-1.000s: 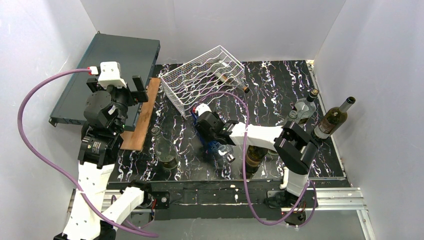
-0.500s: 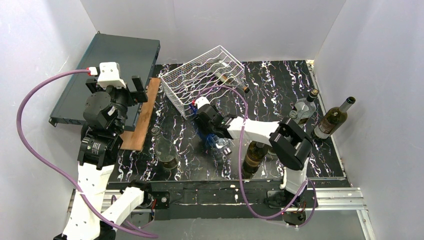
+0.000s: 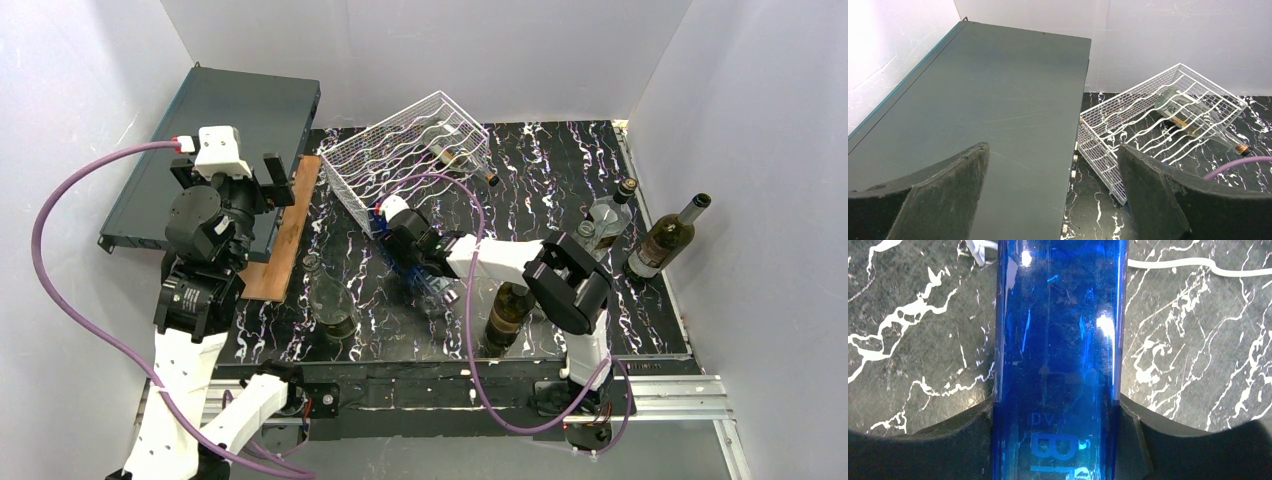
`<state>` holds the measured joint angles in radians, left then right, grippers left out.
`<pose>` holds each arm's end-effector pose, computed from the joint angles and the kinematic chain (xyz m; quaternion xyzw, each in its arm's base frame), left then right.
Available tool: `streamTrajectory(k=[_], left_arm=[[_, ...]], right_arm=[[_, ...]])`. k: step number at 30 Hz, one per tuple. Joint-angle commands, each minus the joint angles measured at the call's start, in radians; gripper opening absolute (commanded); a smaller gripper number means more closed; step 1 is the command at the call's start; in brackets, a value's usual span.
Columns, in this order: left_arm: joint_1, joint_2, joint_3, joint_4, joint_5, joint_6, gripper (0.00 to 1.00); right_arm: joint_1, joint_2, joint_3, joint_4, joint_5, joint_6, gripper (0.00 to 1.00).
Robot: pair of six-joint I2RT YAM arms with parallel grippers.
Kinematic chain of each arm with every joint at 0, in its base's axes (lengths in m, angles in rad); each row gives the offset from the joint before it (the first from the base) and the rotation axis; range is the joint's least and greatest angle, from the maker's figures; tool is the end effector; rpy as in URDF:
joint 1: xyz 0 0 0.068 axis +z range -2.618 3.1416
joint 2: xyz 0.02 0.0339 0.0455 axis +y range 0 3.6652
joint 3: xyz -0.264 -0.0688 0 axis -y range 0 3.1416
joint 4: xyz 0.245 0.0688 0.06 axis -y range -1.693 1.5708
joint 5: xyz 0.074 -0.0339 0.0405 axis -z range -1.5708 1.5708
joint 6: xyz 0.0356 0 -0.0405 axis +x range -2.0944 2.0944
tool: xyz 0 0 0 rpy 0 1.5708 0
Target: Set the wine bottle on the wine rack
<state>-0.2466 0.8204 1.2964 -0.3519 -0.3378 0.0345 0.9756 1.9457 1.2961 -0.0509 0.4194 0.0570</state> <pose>0.1357 -0.0220 0.4855 -0.0334 0.6637 0.0324 0.7466 0.2528 0.3475 0.1901 -0.3145 0.8339 0.0394 0.4518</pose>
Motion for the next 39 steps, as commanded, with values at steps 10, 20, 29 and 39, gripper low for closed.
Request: streamTrajectory(k=[10, 20, 29, 39], left_arm=[[-0.007, -0.015, -0.013, 0.016, -0.036, 0.013, 0.99], [-0.013, -0.010, -0.018, 0.015, -0.032, 0.013, 0.99], [-0.013, -0.006, -0.023, 0.014, -0.028, 0.009, 0.99], [-0.012, -0.013, -0.026, 0.017, -0.033, 0.014, 0.99]], right_arm=[[-0.009, 0.081, 0.155, 0.287, 0.032, -0.124, 0.01], [-0.028, 0.127, 0.225, 0.251, -0.001, -0.136, 0.01], [-0.043, 0.137, 0.220, 0.237, -0.099, -0.123, 0.33], [-0.043, 0.153, 0.243, 0.180, -0.114, -0.116, 0.72]])
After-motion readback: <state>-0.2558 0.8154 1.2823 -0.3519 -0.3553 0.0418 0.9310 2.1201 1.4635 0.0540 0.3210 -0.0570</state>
